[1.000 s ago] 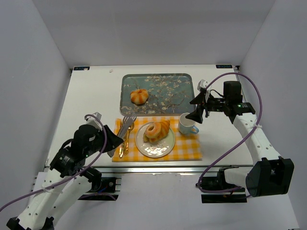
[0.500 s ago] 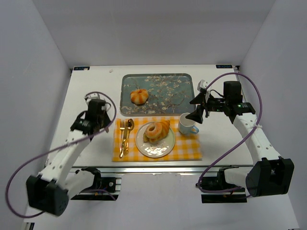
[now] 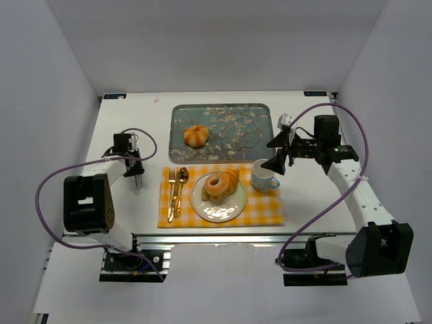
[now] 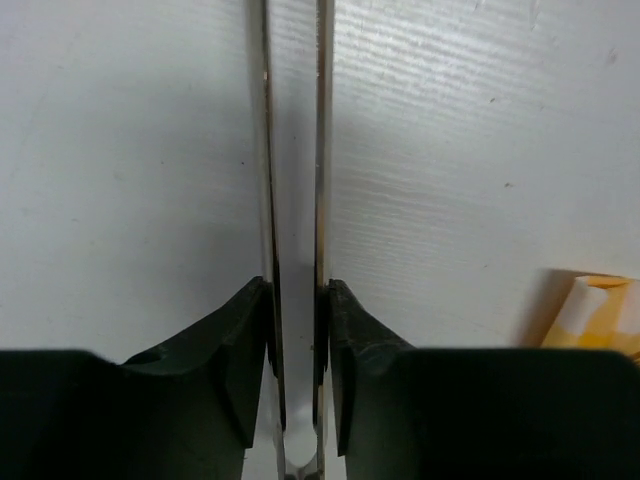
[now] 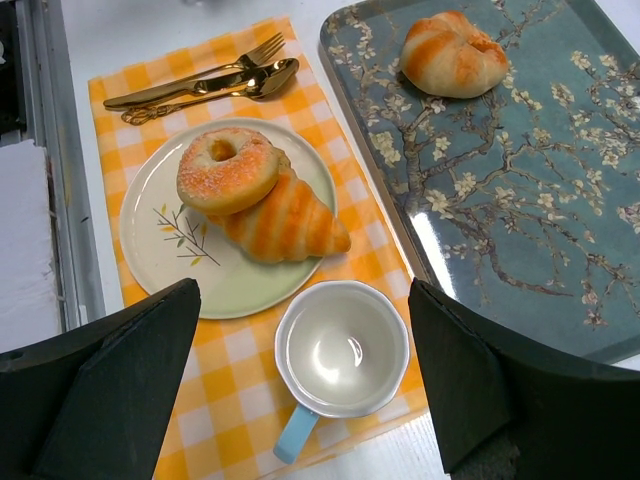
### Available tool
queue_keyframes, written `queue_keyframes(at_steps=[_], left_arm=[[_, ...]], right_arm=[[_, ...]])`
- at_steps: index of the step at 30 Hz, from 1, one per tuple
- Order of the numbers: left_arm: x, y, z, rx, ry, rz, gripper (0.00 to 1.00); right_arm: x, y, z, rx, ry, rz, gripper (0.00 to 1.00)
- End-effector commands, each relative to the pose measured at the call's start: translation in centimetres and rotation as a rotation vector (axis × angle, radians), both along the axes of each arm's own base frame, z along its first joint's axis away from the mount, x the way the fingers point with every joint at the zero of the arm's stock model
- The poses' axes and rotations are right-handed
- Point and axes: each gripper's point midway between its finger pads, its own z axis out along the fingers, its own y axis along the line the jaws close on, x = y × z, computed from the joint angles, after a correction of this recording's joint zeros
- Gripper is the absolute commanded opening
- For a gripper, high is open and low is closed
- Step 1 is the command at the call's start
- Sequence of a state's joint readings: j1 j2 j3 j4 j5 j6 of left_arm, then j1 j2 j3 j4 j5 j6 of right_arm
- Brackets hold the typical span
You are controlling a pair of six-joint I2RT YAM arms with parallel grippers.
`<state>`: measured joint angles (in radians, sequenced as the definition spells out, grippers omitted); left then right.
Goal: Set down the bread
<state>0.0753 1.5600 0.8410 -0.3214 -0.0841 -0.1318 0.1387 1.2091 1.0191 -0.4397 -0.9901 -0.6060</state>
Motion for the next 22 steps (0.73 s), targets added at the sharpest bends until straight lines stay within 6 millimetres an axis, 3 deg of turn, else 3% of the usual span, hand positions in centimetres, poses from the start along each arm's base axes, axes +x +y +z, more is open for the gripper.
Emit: queue_keyframes(at_steps=[1,4,7,8,9,14,15,22], left_arm=[[0.7,0.1,0.2,-0.031,-0.008,-0.039,0.41],[-0.2,0.7,-0.5,-0.047,0.017,0.001,0.50],[-0.6,1.1,0.5,-0.064,-0.021,0.027,0.60],[-0.3,0.7,1.8,-0.094,-0.071,0.024,0.76],[-0.1,0.6,2.6,-0.105,-0.098,0.024,0.98],[0.4,-0.5,8.5,-0.164,-0.267,0.039,0.98],[0.3,-0.7,10.6,-0.175,-0.334,0.039,0.98],[-2.0,-5.5,19.2,-0.409,-0.674,-0.058,0.95]], right_arm=[[-0.1,0.1,0.9,0.011,-0.046,0.013,0.89],[0.0,0.0,0.5,0.005,-0.045,0.014,0.89],[-0.3,0.1,0.4,0.000,-0.041,0.024,0.89],[0.0,0.0,0.1,-0.018,-0.020,-0.009,0.89],[0.6,-0.1,0.1,-0.025,-0.021,-0.041,0.89],[4.4,-2.3,-1.4,-0.091,0.109,-0.351,0.89],[4.8,-2.4,-1.3,-0.096,0.121,-0.378,0.89],[6.2,-1.6,0.4,-0.043,0.158,-0.385,0.90]])
